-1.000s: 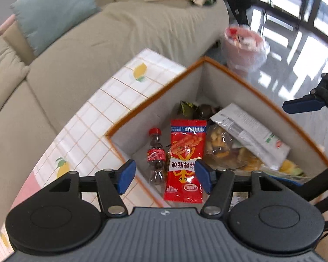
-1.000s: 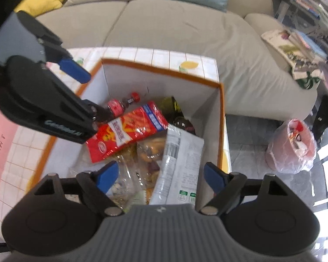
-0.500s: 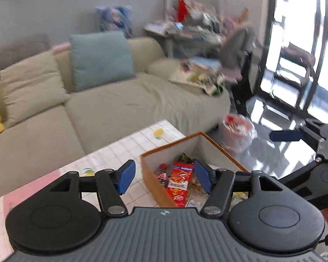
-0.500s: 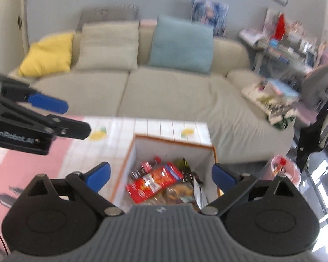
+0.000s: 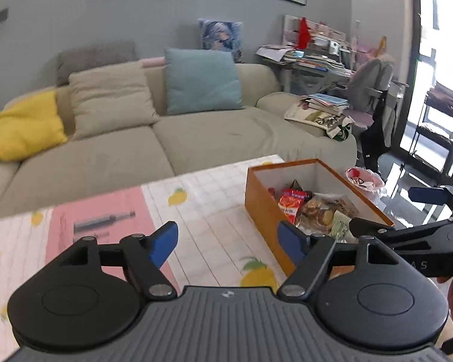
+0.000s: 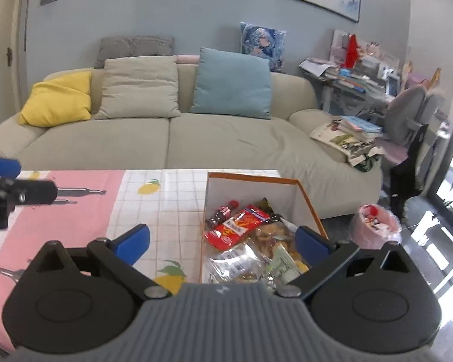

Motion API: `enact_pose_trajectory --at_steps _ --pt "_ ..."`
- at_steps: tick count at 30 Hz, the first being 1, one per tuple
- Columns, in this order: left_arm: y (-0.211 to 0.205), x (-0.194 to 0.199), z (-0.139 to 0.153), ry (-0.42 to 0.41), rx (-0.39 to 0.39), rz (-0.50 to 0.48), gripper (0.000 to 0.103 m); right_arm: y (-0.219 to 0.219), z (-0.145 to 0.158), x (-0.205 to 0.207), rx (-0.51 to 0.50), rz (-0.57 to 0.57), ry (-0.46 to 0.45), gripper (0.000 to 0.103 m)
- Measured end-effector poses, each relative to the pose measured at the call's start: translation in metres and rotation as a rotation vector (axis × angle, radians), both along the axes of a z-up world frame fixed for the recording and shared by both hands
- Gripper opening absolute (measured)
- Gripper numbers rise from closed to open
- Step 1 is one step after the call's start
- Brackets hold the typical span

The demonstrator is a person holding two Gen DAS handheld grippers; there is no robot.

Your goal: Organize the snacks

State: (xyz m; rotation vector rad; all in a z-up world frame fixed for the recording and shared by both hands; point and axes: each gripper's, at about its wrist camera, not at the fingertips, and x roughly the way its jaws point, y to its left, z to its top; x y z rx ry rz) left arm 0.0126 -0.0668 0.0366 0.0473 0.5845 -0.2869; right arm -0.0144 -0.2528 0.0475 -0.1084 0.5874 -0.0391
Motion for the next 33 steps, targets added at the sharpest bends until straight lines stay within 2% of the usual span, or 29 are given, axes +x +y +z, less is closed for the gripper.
enact_pose_trajectory --at_steps 5,8,15,20,33 --pt "0.002 -0.008 -0.031 0.038 -0.001 0.023 0.088 0.014 -0.021 -0.016 -0.042 -0.004 0.011 0.1" --pt "0.002 -0.012 -0.045 0.055 -0.016 0.026 0.088 0.018 -0.038 -0.019 -0.056 0.0 0.05 0.1" --pt "0.002 -0.014 -0.072 0.128 0.002 0.024 0.088 0.012 -0.065 -0.016 -0.013 -0.037 0.145 0.1" --pt "-0.001 -0.014 -0.075 0.139 0.031 0.018 0.088 0.009 -0.073 -0.007 0.023 -0.055 0.179 0.1" --pt "0.002 -0.012 -0.076 0.173 0.026 0.027 0.088 0.01 -0.074 -0.004 0.024 -0.054 0.181 0.1"
